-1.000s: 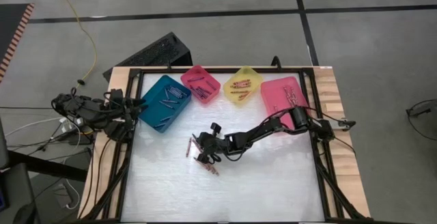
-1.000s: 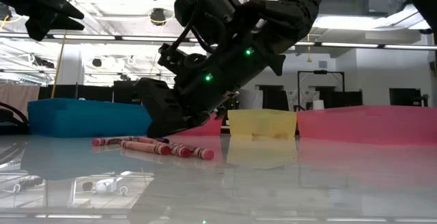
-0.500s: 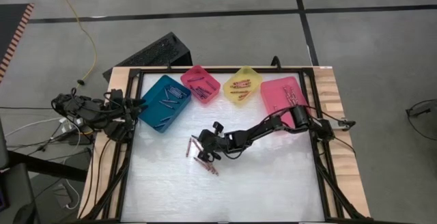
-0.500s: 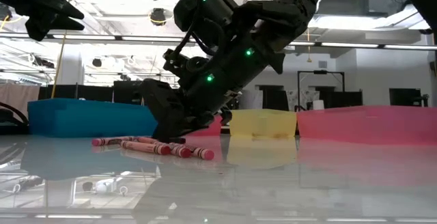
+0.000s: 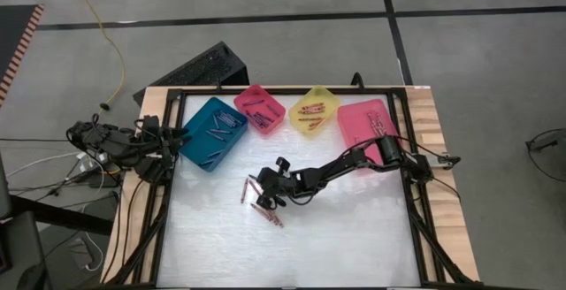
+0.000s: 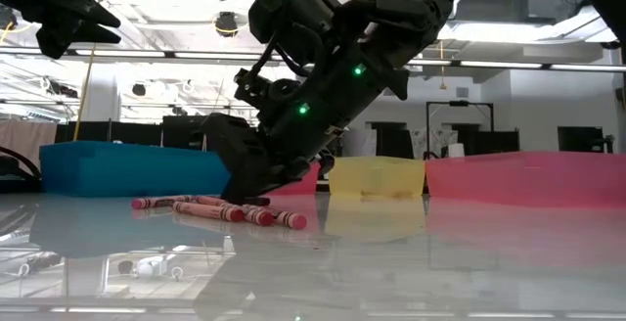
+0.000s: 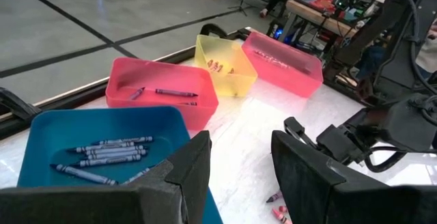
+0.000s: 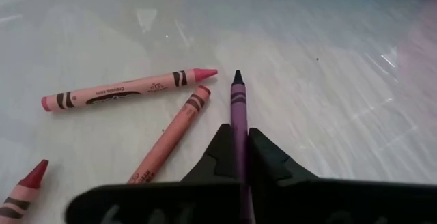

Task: Sort crayons
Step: Put the violet crayon into the left pink bin

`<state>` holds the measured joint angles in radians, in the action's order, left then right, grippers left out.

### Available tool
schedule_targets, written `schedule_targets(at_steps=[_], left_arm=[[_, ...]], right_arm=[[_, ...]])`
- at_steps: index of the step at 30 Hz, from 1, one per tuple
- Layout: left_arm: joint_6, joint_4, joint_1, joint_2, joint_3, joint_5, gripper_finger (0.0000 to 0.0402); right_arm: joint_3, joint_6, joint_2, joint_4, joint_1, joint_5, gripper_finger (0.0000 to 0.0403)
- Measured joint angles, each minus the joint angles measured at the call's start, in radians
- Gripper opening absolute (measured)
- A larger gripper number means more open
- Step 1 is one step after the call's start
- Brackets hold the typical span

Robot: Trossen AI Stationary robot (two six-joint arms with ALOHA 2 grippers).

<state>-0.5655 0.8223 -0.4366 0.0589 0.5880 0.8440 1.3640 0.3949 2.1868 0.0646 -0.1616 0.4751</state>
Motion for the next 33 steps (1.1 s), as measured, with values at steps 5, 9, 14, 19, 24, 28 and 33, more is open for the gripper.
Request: schedule_targets(at_steps=[5,9,14,19,24,28,33], left_arm=[[0.0,0.0,0.0,0.0,0.0,0.0,0.0145],[0.0,0.0,0.0,0.0,0.0,0.0,0.0145],[0.0,0.0,0.0,0.0,0.0,0.0,0.0145],[0.0,0.0,0.0,0.0,0.0,0.0,0.0145],[0.0,0.0,0.0,0.0,0.0,0.001,0.0145],[0.0,0.0,0.0,0.0,0.0,0.0,0.0145],[0.0,0.004,0.0,0.0,0.0,0.0,0.0145]], right_arm=[[-0.001,-0.002,0.0,-0.004,0.0,0.001,0.0008],[-0.001,0.004,0.0,-0.001,0.0,0.002,0.001],[-0.004,-0.003,0.001,0.028,0.0,0.006,0.0006],[-0.003,-0.019,-0.006,0.035,0.001,0.021,0.0006],[0.001,-0.071,-0.023,0.037,0.016,0.02,0.0005],[0.014,-0.123,-0.039,0.025,0.041,0.025,0.0005],[0.04,-0.188,-0.051,0.034,0.081,0.026,0.0005]])
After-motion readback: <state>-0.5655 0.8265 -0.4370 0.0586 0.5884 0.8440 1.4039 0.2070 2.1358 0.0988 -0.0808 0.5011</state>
